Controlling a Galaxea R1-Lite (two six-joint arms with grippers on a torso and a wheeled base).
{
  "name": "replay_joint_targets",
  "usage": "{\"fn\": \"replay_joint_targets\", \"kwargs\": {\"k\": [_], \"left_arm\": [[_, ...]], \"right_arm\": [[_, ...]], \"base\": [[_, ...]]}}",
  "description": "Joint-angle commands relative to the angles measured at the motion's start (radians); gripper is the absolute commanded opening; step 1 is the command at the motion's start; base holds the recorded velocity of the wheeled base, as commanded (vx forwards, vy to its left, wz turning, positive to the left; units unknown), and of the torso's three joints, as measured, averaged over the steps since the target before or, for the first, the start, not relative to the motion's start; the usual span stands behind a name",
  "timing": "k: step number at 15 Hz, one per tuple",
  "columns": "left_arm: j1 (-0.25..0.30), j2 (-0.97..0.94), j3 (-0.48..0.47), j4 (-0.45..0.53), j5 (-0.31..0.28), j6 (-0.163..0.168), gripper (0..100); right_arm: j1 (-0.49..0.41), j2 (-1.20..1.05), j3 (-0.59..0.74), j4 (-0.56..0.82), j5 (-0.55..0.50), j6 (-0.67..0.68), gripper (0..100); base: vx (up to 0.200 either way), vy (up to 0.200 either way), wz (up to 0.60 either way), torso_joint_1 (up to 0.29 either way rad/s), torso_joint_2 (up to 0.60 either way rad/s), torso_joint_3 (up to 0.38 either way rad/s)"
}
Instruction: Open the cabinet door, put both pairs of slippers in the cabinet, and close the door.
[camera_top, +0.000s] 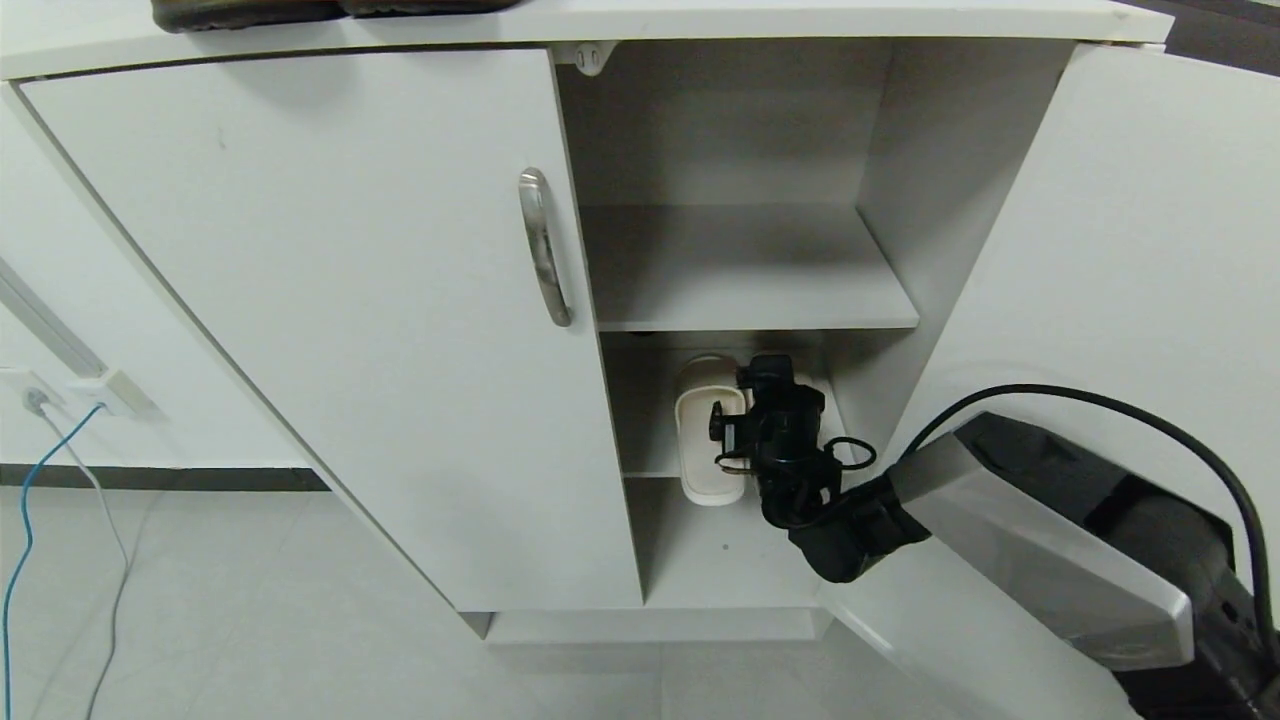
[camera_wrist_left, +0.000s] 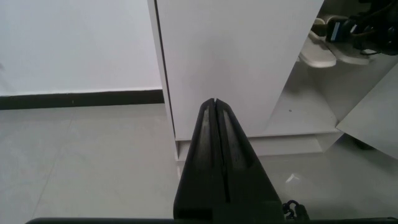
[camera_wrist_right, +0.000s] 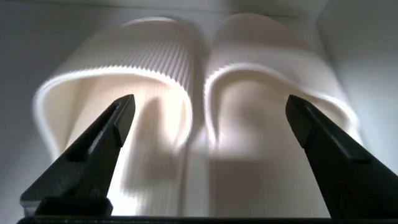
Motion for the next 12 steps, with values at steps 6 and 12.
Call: {"fn": "replay_joint_targets", "kwargs": {"k": [6, 12], "left_arm": [[0.0, 0.001, 0.0, 0.0, -0.001, 0.0, 0], [0.0, 0.001, 0.0, 0.0, -0.001, -0.001, 0]], "right_arm": [[0.152, -0.42, 0.656, -0.185, -0.006, 0.052, 100], [0.217, -0.514, 0.771, -0.183, -0.007, 0.064, 100]], "base": [[0.0, 0.0, 0.0, 0.0, 0.0, 0.0], [-0.067, 0.0, 0.0, -0.001, 0.0, 0.001]]}}
